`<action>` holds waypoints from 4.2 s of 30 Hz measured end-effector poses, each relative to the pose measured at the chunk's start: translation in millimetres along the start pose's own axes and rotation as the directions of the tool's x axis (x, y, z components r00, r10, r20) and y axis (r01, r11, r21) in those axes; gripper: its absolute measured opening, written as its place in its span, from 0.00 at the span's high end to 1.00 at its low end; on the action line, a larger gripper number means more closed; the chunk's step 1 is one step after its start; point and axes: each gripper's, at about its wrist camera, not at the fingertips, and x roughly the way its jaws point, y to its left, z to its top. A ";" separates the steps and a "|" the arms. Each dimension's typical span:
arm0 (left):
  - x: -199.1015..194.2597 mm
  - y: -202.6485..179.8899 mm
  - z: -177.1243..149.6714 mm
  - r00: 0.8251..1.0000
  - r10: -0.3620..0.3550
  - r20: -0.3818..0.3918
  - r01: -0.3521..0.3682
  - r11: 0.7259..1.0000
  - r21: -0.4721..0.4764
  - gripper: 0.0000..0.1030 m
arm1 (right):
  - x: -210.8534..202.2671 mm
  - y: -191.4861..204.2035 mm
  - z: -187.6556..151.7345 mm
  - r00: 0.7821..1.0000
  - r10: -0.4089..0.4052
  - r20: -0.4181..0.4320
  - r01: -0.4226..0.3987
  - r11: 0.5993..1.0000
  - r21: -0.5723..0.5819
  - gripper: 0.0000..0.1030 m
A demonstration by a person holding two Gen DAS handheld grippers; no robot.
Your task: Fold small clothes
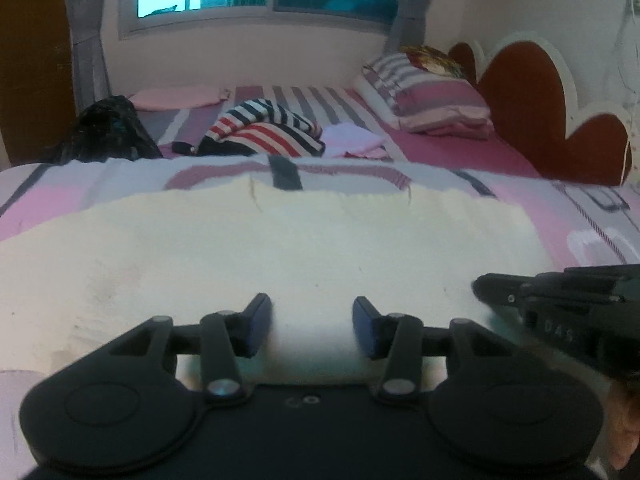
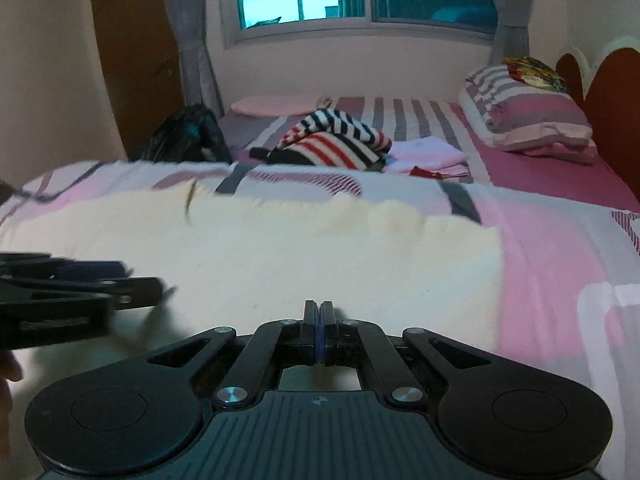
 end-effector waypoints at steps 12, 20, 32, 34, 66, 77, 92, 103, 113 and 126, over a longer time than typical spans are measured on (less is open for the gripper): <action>-12.0 25.4 -15.6 0.999 0.039 0.000 -0.039 0.999 -0.012 0.54 | -20.3 -16.4 -19.6 0.999 -0.038 -0.017 0.038 0.999 0.013 1.00; -14.5 31.7 -13.3 0.998 0.064 -0.010 -0.064 0.998 -0.005 0.54 | -47.4 -55.6 -33.7 0.996 -0.085 -0.016 0.086 0.995 0.050 1.00; 15.7 61.4 25.4 0.988 0.155 0.001 -0.155 0.988 -0.015 0.49 | 4.0 -110.8 41.3 0.990 -0.139 0.032 0.129 0.969 0.212 1.00; 18.5 67.9 20.2 0.990 0.139 -0.016 -0.140 0.990 -0.033 0.49 | 13.7 -118.0 45.8 0.992 -0.128 -0.022 0.129 0.964 0.231 1.00; -47.7 142.8 -33.0 0.999 0.044 0.031 -0.027 0.910 -0.413 0.93 | -73.7 -73.4 -49.0 0.996 -0.085 -0.011 0.086 0.973 0.213 1.00; -63.6 134.2 -34.0 0.982 0.190 -0.008 -0.182 0.927 -0.328 0.16 | -77.6 -72.2 -43.5 0.994 -0.107 -0.033 0.112 0.966 0.232 1.00; -165.4 342.8 -116.3 0.945 0.321 0.061 -0.150 0.593 -0.792 0.47 | -93.8 -33.6 -46.2 0.963 -0.259 0.079 0.227 0.931 0.287 0.32; -150.5 414.2 -120.6 0.928 0.312 0.206 0.040 0.465 -0.884 0.42 | -66.3 19.7 -26.9 0.974 -0.206 0.099 0.172 0.946 0.274 0.51; -149.1 401.5 -107.9 0.920 0.322 0.223 -0.014 0.597 -0.802 0.98 | -58.7 25.5 -28.2 0.977 -0.202 0.075 0.172 0.940 0.294 0.51; -108.1 200.7 1.7 0.945 -0.026 0.325 0.155 0.912 -0.380 0.98 | -61.4 18.9 -30.0 0.988 -0.117 0.104 0.078 0.943 0.324 0.51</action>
